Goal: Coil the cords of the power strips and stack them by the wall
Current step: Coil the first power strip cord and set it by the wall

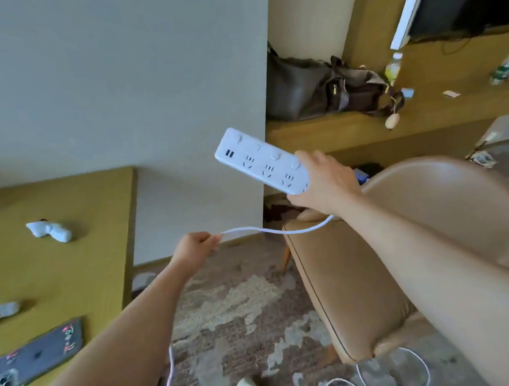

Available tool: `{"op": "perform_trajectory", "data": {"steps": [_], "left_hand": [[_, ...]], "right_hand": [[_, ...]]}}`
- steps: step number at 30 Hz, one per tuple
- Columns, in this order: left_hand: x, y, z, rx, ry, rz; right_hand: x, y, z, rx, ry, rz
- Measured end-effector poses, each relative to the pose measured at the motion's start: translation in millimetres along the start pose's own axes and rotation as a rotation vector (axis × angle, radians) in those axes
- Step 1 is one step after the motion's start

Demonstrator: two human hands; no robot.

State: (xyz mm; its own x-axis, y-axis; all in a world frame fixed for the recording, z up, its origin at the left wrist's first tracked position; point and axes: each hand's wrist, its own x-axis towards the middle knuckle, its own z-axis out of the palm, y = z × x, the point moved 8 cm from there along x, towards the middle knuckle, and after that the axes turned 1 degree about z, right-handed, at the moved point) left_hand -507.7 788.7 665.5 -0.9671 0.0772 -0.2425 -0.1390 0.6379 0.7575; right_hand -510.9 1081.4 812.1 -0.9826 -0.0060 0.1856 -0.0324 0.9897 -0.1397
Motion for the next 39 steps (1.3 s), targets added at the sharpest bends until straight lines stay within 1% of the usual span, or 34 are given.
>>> {"op": "perform_trajectory", "data": {"steps": [3,5,7,10,13,16,19,21,23,26,30,33,34,36,39], "left_hand": [[61.4,37.5,-22.6,-0.049,0.064,0.041],[87.3,46.4,-36.4,-0.044,0.079,0.030],[101.9,42.3,-47.3,-0.052,0.061,-0.009],[122.8,20.3,-64.4,-0.105,0.076,-0.094],[140.9,-14.0,-74.0,-0.162,0.141,-0.194],[163.4,-43.8,-82.1,-0.206,0.198,-0.307],[190.5,-70.6,-87.7,-0.271,0.198,-0.434],[197.2,-90.6,-82.9,-0.300,0.207,-0.516],[195.7,-112.2,-66.7,-0.280,0.204,-0.616],[185.1,-138.9,-36.9,-0.247,0.214,-0.742],[198.6,-174.9,-16.9,-0.197,0.286,-0.826],[220.6,-218.2,3.8,-0.149,0.312,-0.870],[231.1,-240.6,16.7,-0.135,0.311,-0.879],[246.2,-267.0,30.1,-0.082,0.306,-0.871],[280.3,-333.4,72.8,-0.033,0.310,-0.837]], "right_hand": [[54.3,-0.2,37.3,-0.044,-0.075,-0.042],[87.7,-1.0,52.1,-0.006,-0.093,-0.027],[119.4,-5.2,64.4,0.019,-0.123,-0.028],[176.7,-18.3,81.3,0.023,-0.137,-0.083],[232.8,-46.2,116.8,0.029,-0.157,-0.191],[280.4,-84.3,179.3,0.012,-0.246,-0.358],[323.8,-119.6,248.7,0.015,-0.304,-0.528],[347.6,-133.2,288.3,0.020,-0.370,-0.571],[368.8,-139.0,317.3,0.034,-0.431,-0.591],[387.4,-147.4,348.1,0.032,-0.491,-0.667],[394.9,-154.6,399.9,0.044,-0.529,-0.683],[379.6,-152.2,468.2,0.048,-0.574,-0.659],[372.7,-149.6,501.2,0.031,-0.576,-0.656],[358.9,-143.3,547.0,-0.026,-0.576,-0.691],[341.8,-134.6,644.5,-0.100,-0.575,-0.760]]}}
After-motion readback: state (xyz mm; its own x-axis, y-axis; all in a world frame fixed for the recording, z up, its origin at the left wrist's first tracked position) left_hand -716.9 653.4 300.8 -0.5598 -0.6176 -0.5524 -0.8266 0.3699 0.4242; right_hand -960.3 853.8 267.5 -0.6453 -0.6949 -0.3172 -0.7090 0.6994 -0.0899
